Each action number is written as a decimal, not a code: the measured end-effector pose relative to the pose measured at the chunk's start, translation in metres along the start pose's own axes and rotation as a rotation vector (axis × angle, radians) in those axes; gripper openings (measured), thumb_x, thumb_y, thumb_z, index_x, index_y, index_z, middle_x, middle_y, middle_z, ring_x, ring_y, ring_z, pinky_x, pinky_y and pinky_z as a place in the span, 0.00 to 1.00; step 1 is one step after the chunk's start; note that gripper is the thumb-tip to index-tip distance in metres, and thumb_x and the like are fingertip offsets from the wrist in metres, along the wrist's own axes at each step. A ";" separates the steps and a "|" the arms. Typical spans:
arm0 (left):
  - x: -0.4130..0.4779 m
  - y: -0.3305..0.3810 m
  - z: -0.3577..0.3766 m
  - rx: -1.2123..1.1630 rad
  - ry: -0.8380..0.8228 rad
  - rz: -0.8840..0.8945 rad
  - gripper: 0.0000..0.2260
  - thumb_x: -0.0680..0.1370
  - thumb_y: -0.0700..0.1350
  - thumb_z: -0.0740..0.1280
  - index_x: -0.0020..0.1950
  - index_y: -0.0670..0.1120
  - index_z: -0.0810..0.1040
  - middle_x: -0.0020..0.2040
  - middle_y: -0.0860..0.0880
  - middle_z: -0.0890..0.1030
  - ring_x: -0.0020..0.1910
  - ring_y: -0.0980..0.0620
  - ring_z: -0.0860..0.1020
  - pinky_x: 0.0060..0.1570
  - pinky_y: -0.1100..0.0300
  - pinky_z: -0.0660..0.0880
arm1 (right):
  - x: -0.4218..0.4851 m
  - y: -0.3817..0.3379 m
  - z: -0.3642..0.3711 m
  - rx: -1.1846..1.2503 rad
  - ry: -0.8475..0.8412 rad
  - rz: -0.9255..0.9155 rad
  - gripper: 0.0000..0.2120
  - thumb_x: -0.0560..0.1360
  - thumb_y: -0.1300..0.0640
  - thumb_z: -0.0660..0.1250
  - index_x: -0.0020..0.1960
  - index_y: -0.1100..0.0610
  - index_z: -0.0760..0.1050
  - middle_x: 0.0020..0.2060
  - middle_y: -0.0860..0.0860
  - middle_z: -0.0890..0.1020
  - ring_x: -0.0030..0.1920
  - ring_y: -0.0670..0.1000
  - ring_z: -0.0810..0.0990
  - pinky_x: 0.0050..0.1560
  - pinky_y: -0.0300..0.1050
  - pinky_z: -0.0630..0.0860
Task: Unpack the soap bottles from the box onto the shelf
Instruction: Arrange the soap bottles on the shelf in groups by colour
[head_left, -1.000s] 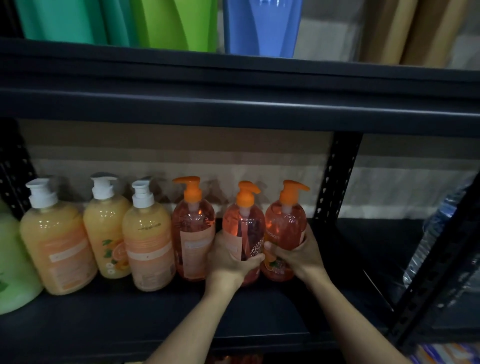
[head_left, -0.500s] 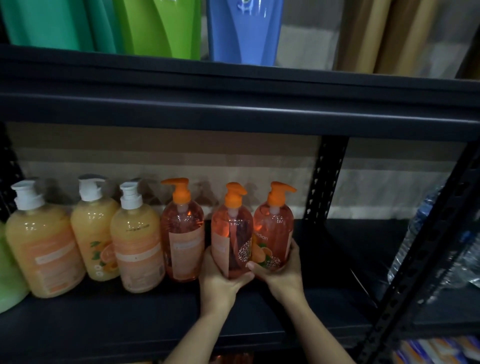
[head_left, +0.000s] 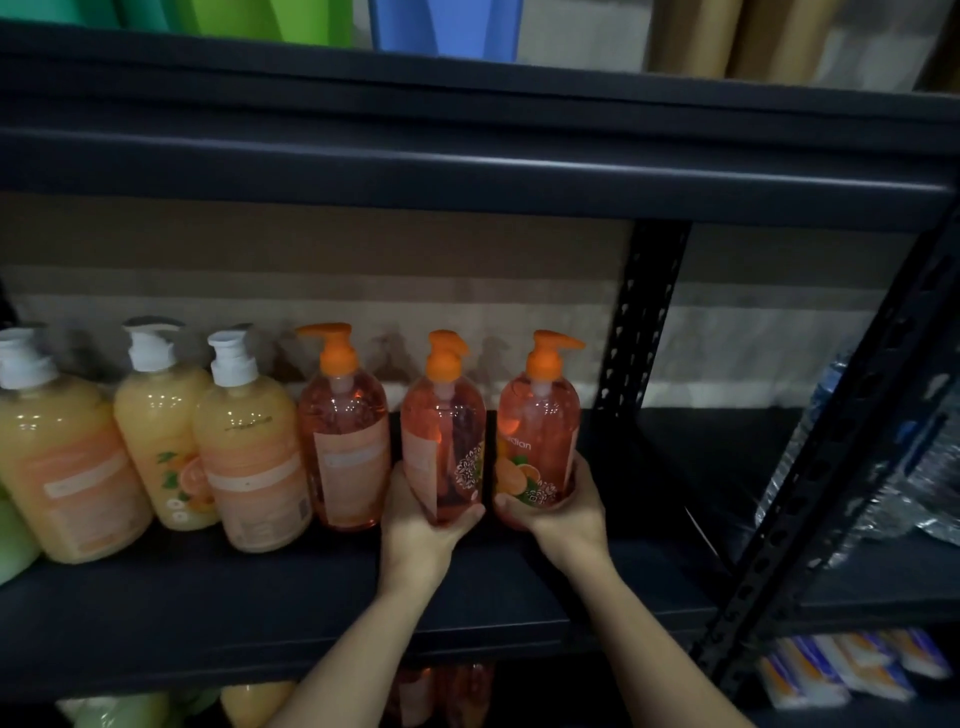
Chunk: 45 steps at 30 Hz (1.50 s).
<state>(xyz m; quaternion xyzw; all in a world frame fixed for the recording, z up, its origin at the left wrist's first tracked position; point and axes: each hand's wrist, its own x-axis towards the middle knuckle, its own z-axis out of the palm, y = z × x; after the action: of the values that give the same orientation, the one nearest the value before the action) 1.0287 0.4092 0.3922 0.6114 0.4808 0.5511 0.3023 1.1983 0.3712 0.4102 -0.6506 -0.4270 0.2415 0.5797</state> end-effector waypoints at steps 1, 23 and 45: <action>0.000 0.001 0.000 0.003 0.000 0.001 0.36 0.60 0.46 0.84 0.62 0.48 0.70 0.55 0.52 0.79 0.56 0.52 0.78 0.56 0.63 0.73 | 0.001 -0.001 -0.005 -0.006 -0.003 0.000 0.41 0.56 0.55 0.85 0.64 0.45 0.69 0.53 0.46 0.82 0.51 0.44 0.82 0.51 0.38 0.78; -0.007 0.020 -0.004 0.019 -0.029 -0.033 0.35 0.63 0.42 0.83 0.65 0.46 0.69 0.52 0.55 0.76 0.52 0.54 0.75 0.50 0.70 0.68 | 0.033 0.010 -0.089 0.017 -0.130 0.025 0.37 0.65 0.65 0.80 0.69 0.52 0.69 0.55 0.48 0.80 0.59 0.52 0.79 0.63 0.49 0.75; -0.012 0.027 -0.004 0.100 0.060 -0.072 0.34 0.60 0.47 0.84 0.61 0.45 0.73 0.46 0.55 0.78 0.48 0.53 0.78 0.51 0.61 0.74 | 0.038 0.019 -0.074 -0.117 0.032 0.071 0.48 0.60 0.54 0.84 0.71 0.51 0.59 0.56 0.48 0.76 0.53 0.49 0.77 0.53 0.41 0.72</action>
<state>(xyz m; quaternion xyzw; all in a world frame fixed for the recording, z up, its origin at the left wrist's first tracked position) 1.0323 0.3873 0.4130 0.5913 0.5381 0.5333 0.2764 1.2830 0.3632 0.4142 -0.7018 -0.4078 0.2263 0.5386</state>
